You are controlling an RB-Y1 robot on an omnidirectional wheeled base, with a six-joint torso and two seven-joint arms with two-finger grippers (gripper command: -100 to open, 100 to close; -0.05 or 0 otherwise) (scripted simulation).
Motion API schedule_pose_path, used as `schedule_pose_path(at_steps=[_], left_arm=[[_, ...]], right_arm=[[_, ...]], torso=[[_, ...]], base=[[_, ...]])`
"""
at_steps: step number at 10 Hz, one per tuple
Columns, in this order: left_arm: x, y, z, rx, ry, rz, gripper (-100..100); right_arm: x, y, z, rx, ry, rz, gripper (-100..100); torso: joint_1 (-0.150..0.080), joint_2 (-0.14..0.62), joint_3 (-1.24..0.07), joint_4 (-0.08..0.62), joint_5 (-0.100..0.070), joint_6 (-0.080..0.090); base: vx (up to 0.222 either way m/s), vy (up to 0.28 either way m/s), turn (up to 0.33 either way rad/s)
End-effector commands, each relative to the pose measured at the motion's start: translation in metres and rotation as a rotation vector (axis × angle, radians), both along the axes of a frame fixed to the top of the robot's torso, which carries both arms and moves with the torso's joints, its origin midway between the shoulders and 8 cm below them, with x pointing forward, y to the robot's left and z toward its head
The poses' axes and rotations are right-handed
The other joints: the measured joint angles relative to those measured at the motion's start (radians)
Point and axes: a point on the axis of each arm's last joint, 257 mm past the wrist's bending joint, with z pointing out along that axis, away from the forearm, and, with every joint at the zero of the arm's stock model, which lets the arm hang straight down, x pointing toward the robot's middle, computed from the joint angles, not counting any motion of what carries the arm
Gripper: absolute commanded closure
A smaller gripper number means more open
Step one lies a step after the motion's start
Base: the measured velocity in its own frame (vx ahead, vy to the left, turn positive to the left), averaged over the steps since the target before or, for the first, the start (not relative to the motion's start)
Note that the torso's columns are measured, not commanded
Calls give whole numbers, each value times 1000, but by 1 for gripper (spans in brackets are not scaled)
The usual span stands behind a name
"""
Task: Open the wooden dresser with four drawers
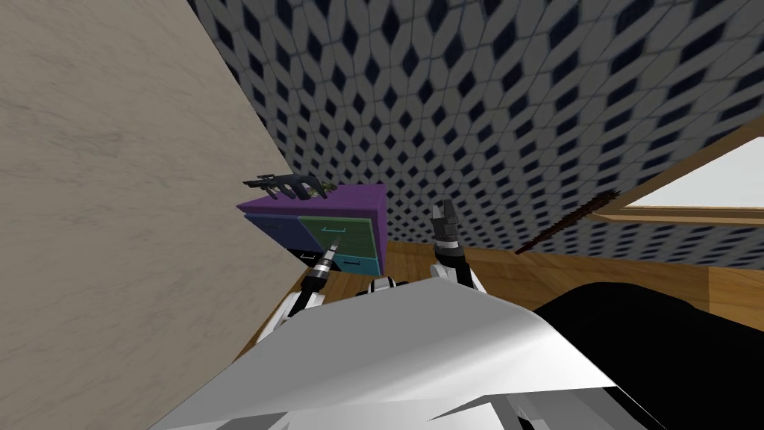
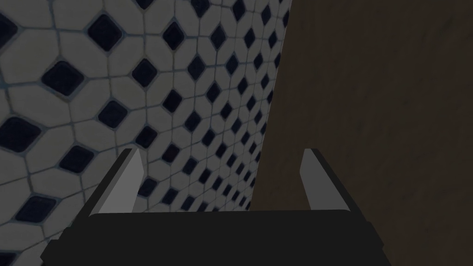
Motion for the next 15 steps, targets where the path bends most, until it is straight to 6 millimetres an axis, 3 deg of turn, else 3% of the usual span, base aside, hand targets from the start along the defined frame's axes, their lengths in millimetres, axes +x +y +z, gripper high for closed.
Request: schedule_pose_path(at_steps=[1,2,3,11,12,13,15], left_arm=[[1,3,0,14,19,7,-100],[1,2,0,11,13,4,-100],[7,29,-3,14,21,27,-100],[26,143,8,11,15,132,-100],[23,132,5,14,19,124,-100],[22,113,1,14,22,104,100],[17,84,-3,16,26,76,100]], right_arm=[[0,0,0,0,0,0,0],[0,0,0,0,0,0,0],[0,0,0,0,0,0,0],[0,0,0,0,0,0,0],[0,0,0,0,0,0,0],[0,0,0,0,0,0,0],[0,0,0,0,0,0,0]], torso=[[0,6,3,2,0,0],[2,8,6,3,0,0],[4,14,8,4,1,0],[2,7,5,2,1,0],[1,7,5,2,0,0],[4,7,5,2,1,0],[6,10,6,5,0,-1]], base=[[169,-53,-55],[83,-21,-9],[-16,-60,-169],[-37,-98,-136],[-8,-46,-19],[7,46,182],[24,106,154]])
